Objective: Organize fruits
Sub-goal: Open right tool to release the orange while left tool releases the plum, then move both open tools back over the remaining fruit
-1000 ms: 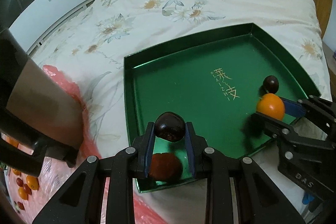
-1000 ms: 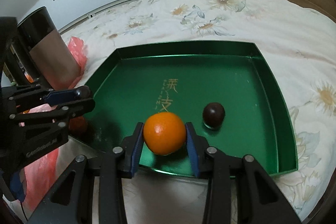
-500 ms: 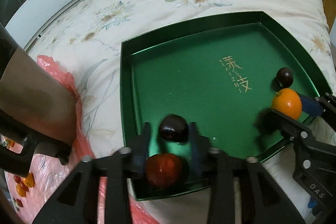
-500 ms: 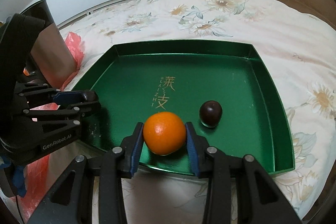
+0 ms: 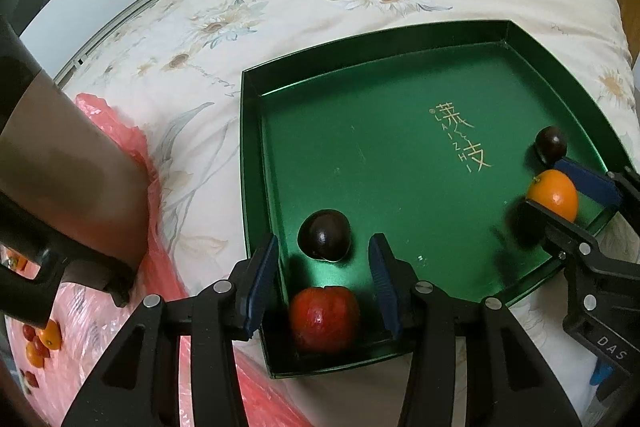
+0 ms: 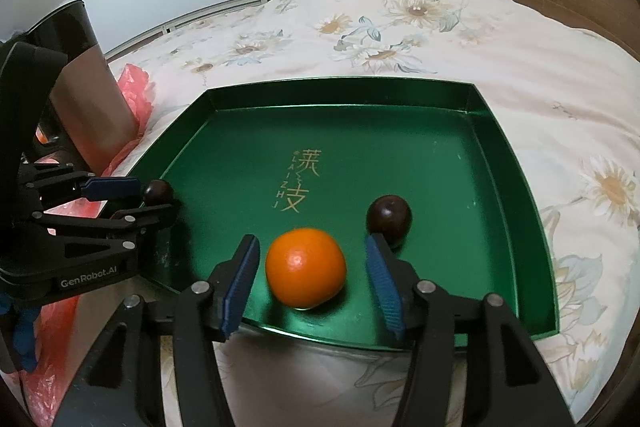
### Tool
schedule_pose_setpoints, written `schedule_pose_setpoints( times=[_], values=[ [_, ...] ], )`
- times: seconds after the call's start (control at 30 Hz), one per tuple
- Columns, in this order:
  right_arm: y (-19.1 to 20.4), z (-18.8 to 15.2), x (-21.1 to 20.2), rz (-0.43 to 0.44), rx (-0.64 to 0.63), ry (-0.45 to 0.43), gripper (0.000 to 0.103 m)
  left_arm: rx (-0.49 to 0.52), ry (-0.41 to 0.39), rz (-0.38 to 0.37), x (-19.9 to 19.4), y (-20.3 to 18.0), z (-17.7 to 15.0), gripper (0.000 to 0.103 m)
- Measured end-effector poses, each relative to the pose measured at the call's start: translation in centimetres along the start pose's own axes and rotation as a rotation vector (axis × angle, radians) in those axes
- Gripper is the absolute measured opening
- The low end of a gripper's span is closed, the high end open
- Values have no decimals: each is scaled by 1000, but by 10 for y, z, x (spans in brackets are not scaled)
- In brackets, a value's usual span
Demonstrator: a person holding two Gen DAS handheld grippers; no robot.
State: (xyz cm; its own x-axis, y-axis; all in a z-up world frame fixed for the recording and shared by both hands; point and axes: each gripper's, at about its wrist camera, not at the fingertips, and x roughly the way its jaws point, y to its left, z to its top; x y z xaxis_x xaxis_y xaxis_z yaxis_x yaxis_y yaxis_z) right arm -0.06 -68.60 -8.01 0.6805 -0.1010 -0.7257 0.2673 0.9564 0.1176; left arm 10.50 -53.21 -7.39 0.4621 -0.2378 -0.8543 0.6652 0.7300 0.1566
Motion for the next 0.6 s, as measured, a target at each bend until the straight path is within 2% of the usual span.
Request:
schedule_pose_setpoints(
  times=[0.07, 0.17, 0.2, 0.27, 0.37, 0.47, 0.6],
  values=[
    [0, 1, -1, -1, 3, 0, 78, -4, -3, -5, -2, 2, 1, 42],
    [0, 2, -4, -5, 9, 0, 87, -14, -26, -31, -10, 8, 2, 45],
    [0, 3, -6, -7, 10, -3, 88, -20, -37, -42, -14, 10, 3, 46],
    [1, 5, -10, -11, 10, -6, 88, -27, -68, -42, -26, 14, 5, 59],
    [5, 9, -20, -13, 4, -16, 90, -47, -115, -58, -46, 23, 8, 61],
    [10, 15, -33, -15, -1, -34, 100, -68, -155, -75, -69, 31, 7, 61],
    [24, 22, -56, -11, -19, -60, 101, -92, -223, -88, -103, 45, -7, 61]
  ],
)
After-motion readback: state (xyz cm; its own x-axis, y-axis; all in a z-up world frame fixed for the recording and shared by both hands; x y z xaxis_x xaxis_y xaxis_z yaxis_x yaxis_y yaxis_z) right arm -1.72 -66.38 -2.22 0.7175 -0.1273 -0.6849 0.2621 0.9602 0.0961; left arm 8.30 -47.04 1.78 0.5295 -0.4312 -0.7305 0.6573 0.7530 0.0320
